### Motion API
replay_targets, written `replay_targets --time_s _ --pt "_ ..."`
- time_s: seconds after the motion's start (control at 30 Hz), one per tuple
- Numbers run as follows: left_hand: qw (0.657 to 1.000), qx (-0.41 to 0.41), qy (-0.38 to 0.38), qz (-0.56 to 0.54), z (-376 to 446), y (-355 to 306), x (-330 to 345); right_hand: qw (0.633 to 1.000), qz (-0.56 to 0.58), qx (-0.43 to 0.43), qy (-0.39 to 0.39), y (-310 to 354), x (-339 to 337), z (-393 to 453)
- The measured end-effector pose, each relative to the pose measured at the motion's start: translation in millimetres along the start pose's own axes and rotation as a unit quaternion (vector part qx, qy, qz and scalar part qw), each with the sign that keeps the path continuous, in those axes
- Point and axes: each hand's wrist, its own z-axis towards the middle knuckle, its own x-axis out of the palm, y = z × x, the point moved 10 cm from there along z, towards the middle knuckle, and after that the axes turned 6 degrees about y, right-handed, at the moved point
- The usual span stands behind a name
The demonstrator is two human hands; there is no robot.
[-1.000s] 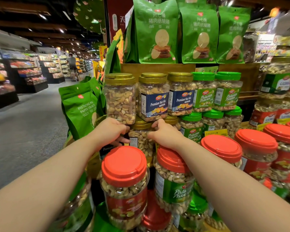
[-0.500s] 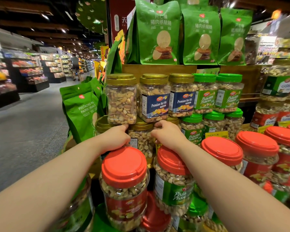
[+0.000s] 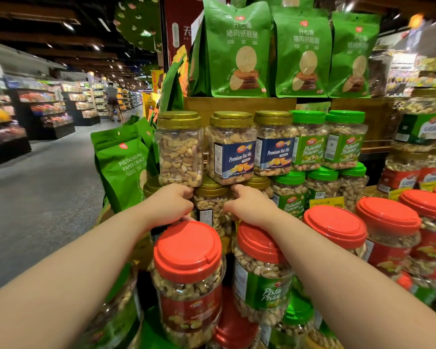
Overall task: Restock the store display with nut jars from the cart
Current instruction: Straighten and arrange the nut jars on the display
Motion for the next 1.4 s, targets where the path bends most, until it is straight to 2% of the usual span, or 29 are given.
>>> replay_targets --time_s 0.2,0.3,0.43,0.57,0.87,1.0,1.13,1.4 --pt "1.000 -0.008 -0.028 -0.001 -3.6 -7.9 6.0 0.993 0.085 -0.015 -0.080 -9.2 -14.0 -2.3" --pt "0.999 -0.009 -0.030 0.035 -1.9 -8.3 5.9 0.986 0.118 -0.021 -0.112 -12.2 -20.2 -6.5" --pt "0.990 -0.018 -0.013 0.139 -3.0 -13.0 13.2 0.988 0.114 -0.026 -0.103 -10.4 -14.6 -5.9" --pt "0.985 -0.015 -0.019 0.168 -3.3 -15.7 13.1 0.989 0.107 -0.025 -0.103 -10.5 -14.4 -2.9" --pt "0.987 0.005 -0.040 0.153 -14.2 -20.9 5.2 0.998 0.054 -0.008 -0.045 -7.3 -5.8 2.4" --pt "0.995 0.000 -0.047 0.087 -15.8 -22.2 2.3 0.994 0.086 -0.007 -0.072 -11.0 -10.3 1.9" --pt "0.988 -0.028 -0.047 0.142 -13.8 -18.6 4.4 0.989 0.117 -0.017 -0.093 -13.3 -13.9 3.1" --pt "0.987 -0.010 -0.029 0.158 -15.1 -24.2 6.5 0.996 0.072 -0.042 -0.044 -3.4 -5.2 2.6"
